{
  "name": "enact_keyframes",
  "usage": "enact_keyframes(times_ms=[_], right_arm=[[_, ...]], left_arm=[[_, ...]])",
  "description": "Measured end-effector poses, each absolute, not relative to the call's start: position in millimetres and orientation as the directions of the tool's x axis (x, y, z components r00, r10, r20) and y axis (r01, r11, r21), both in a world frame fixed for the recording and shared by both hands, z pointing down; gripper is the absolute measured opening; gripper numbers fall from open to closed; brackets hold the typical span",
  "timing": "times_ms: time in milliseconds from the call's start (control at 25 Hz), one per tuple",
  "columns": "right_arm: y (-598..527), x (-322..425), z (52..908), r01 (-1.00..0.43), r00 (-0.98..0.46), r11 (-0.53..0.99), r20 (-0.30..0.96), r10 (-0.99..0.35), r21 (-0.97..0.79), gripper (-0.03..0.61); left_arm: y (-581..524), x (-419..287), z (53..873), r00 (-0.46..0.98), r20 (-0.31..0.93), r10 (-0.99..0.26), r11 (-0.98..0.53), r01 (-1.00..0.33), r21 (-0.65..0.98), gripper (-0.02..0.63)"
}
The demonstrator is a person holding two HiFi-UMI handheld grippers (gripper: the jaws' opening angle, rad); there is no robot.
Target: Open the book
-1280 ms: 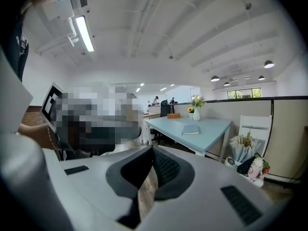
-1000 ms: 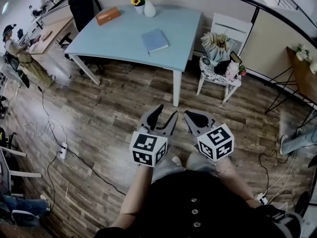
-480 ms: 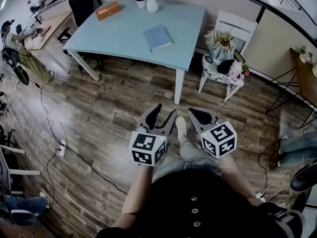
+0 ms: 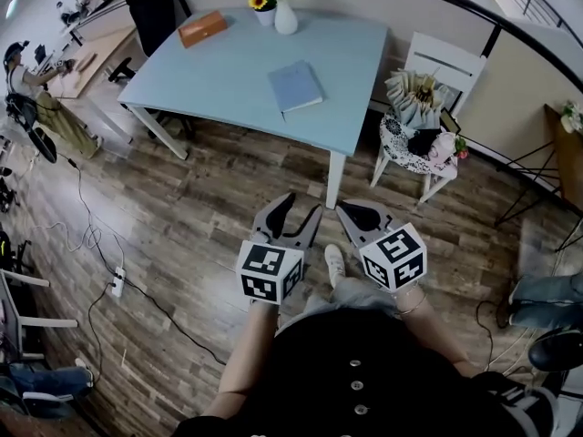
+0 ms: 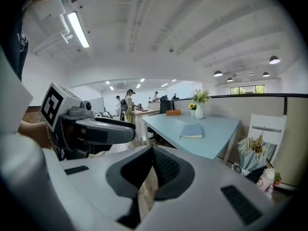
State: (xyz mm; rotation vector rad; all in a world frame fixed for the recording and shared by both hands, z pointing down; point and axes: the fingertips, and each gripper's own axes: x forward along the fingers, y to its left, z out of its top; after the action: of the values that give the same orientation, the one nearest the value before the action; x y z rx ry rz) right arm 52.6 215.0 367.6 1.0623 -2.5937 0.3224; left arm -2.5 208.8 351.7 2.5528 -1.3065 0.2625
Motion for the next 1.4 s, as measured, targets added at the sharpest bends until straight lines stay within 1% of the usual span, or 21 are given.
enact_keyframes(times_ms=[400,880,1400], right_arm=[[122.8,45.4,355.8,-0.679,-0.710,0.727,0.349,-0.612,-0.107,0.002],[30.0,55.6,361.5,-0.639,-0.738,0.761,0.367,-0.566,-0.113,0.002],[-13.2,47.7,370.7,-0.606,-0.762,0.784,0.384,-0.522,-0.136,0.002]], left_arm=[[122.8,-3.9,339.0,0.551,0.287,-0.784,-0.538,-0.833,0.128,0.193],[32.6,8.1,348.5,0.513,0.293,-0.807,-0.483,-0.858,0.174,0.193],[-0.9,-0.8,359.0,0.474,0.311,-0.824,-0.429,-0.880,0.206,0.193]])
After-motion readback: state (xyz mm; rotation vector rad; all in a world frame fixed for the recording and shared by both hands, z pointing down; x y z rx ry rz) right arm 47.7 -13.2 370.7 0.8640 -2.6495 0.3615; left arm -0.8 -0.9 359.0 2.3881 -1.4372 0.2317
